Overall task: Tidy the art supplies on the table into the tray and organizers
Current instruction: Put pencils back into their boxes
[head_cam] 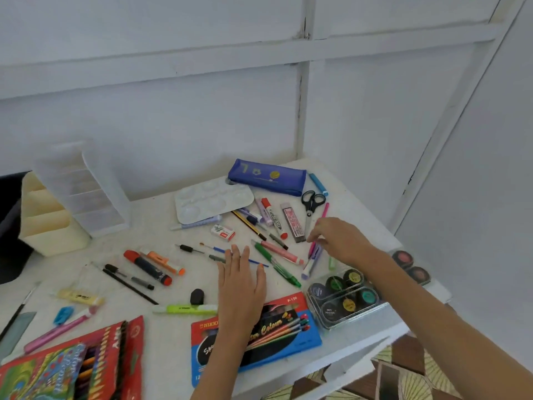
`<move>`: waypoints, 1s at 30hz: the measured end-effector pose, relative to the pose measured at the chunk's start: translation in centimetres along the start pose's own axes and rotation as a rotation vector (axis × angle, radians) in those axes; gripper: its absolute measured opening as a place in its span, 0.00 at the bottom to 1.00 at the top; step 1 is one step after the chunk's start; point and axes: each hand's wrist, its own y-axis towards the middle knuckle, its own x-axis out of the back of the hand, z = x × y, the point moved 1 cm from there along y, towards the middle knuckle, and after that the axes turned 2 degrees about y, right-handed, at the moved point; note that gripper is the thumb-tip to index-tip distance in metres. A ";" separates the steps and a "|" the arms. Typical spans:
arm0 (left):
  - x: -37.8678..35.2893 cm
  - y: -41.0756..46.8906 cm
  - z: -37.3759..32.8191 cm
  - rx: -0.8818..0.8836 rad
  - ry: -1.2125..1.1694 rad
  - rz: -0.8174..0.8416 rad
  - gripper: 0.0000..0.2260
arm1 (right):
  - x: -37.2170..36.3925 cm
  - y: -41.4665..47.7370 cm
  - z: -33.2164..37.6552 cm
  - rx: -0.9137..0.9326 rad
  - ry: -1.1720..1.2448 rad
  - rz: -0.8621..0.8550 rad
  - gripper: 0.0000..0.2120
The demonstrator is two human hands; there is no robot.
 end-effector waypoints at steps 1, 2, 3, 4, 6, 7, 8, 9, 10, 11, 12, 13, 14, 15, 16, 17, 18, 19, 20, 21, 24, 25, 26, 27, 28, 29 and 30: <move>0.0 0.0 0.0 -0.001 0.004 -0.001 0.25 | -0.2 0.5 -0.2 0.057 -0.045 0.051 0.12; -0.1 0.0 0.1 0.000 0.009 -0.003 0.25 | -0.4 1.0 -0.3 0.101 -0.069 0.097 0.11; -0.1 0.0 0.1 0.002 0.010 -0.006 0.25 | -0.6 1.4 -0.2 0.130 -0.075 0.138 0.11; -0.1 0.0 0.2 0.004 0.007 -0.009 0.26 | -0.8 1.7 0.0 0.145 -0.062 0.168 0.10; -0.1 0.0 0.2 0.011 -0.005 -0.006 0.26 | -0.9 2.3 0.4 0.128 -0.007 0.211 0.10; -0.1 0.1 0.2 0.017 -0.009 -0.003 0.26 | -0.8 2.5 0.5 0.111 0.009 0.233 0.10; -0.1 0.1 0.2 0.021 -0.011 -0.002 0.26 | -0.8 2.6 0.5 0.100 0.016 0.249 0.11; -0.1 0.1 0.1 0.025 -0.010 0.001 0.26 | -0.8 2.7 0.4 0.095 0.013 0.253 0.11; -0.1 0.1 0.1 0.027 -0.008 0.003 0.26 | -0.8 2.7 0.2 0.085 0.021 0.246 0.11; -0.1 0.1 0.1 0.029 -0.006 0.007 0.26 | -0.9 2.6 0.1 0.078 0.017 0.237 0.11; -0.1 0.1 0.1 0.032 -0.006 0.009 0.27 | -1.0 2.6 0.0 0.085 0.009 0.218 0.10; -0.1 0.1 0.1 0.037 -0.006 0.009 0.27 | -1.0 2.5 0.1 0.096 -0.006 0.209 0.10; -0.1 0.1 0.1 0.040 -0.008 0.008 0.26 | -1.1 2.4 0.2 0.121 -0.033 0.197 0.09; 0.0 0.1 0.1 0.043 -0.012 0.007 0.26 | -1.2 2.4 0.4 0.145 -0.066 0.181 0.09; 0.0 0.1 0.1 0.044 -0.018 0.006 0.26 | -1.4 2.4 0.5 0.182 -0.084 0.141 0.09; 0.0 0.1 0.1 0.045 -0.021 0.006 0.26 | -1.4 2.2 0.6 0.243 -0.115 0.090 0.10; 0.0 0.1 0.1 0.045 -0.021 0.008 0.26 | -1.5 2.1 0.8 0.297 -0.124 0.026 0.10; -0.1 0.0 0.1 0.044 -0.025 0.008 0.26 | -1.4 1.8 1.1 0.328 -0.127 -0.048 0.10; -0.1 0.0 0.1 0.038 -0.037 0.005 0.25 | -1.4 1.5 1.4 0.364 -0.124 -0.142 0.09; -0.1 0.0 0.2 0.031 -0.059 0.000 0.25 | -1.2 1.2 2.0 0.387 -0.104 -0.246 0.09; 0.1 -0.2 0.2 0.018 -0.187 -0.056 0.20 | -1.0 -0.4 4.7 0.502 -0.002 -0.568 0.04; 0.4 -0.4 0.2 0.018 -0.246 -0.105 0.18 | -0.8 -1.1 5.8 0.528 0.053 -0.632 0.05; 0.8 -0.8 0.2 0.013 -0.308 -0.175 0.16 | -0.7 -1.8 6.9 0.544 0.115 -0.689 0.07; 1.3 -1.3 0.1 0.003 -0.362 -0.265 0.14 | -0.3 -2.5 8.2 0.540 0.188 -0.748 0.06; 1.8 -1.9 0.1 -0.009 -0.404 -0.364 0.13 | 0.1 -3.3 9.4 0.529 0.282 -0.810 0.05; 2.3 -2.6 0.1 -0.015 -0.437 -0.448 0.13 | 0.6 -4.2 10.7 0.501 0.382 -0.871 0.05; 2.9 -3.4 0.2 -0.015 -0.462 -0.506 0.14 | 1.1 -5.1 11.9 0.458 0.499 -0.917 0.07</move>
